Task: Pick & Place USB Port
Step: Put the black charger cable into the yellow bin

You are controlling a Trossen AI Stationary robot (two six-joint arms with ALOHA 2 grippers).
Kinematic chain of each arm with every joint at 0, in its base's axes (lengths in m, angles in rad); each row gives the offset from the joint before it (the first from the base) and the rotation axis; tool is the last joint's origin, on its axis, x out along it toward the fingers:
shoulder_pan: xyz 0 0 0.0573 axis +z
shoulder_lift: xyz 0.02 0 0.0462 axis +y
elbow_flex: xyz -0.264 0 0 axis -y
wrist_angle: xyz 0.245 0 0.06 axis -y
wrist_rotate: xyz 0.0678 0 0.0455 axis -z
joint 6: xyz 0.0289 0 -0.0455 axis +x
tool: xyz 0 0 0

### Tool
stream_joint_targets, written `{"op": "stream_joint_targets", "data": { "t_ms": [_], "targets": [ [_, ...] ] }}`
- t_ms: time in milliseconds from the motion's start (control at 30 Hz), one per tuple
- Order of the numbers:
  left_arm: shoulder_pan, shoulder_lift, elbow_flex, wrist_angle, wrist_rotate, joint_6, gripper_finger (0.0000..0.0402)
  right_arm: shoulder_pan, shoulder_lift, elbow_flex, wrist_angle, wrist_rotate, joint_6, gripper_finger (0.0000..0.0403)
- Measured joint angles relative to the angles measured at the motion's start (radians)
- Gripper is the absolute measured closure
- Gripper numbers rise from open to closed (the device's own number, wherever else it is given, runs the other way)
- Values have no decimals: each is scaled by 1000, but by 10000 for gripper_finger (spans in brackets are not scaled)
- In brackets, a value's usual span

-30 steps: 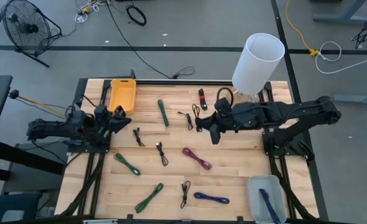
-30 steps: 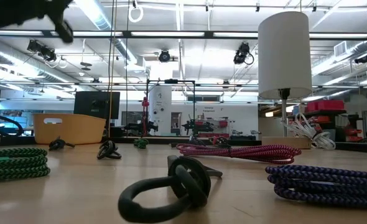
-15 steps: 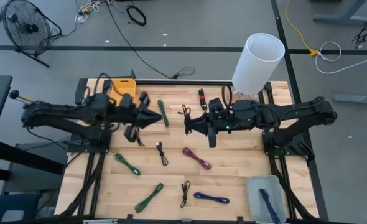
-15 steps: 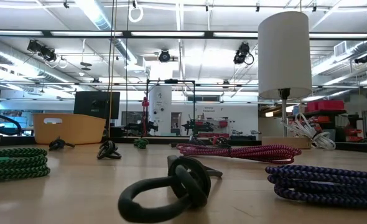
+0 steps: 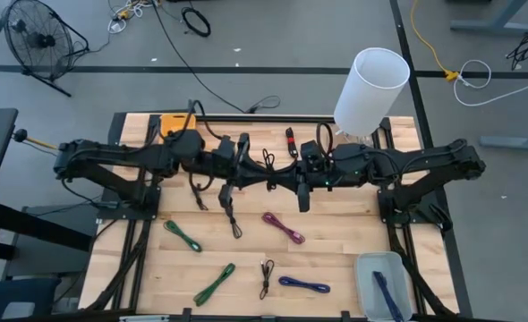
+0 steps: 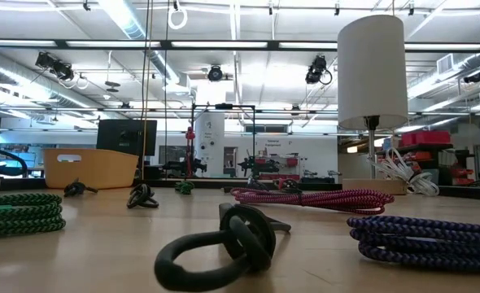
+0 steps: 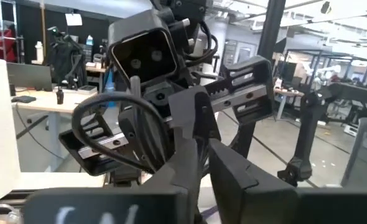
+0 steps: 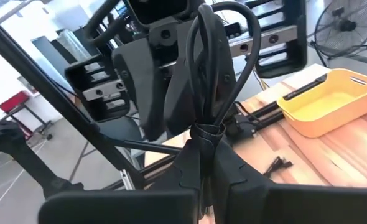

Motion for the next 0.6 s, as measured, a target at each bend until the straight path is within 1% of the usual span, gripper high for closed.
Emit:
{"op": "stream_joint_targets", "data": {
  "t_ms": [200, 300, 400, 467, 500, 600],
  "targets": [
    [3, -2, 0, -9, -47, 13, 272, -1, -9, 0, -41, 11, 0, 399],
    [5, -11, 0, -11, -67, 31, 245, -1, -12, 0, -49, 11, 0, 399],
    [5, -30, -1, -39, -104, 34, 232, -1, -17, 0, -55, 22, 0, 399],
    [6, -46, -1, -53, -136, 33, 230, -2, -27, 0, -67, 32, 0, 399],
    [7, -56, -1, -75, -159, 33, 230, -4, -35, 0, -65, 16, -2, 399],
    [9, -59, 0, -91, -205, 19, 230, -3, -45, 1, -55, 16, -12, 401]
  ]
}}
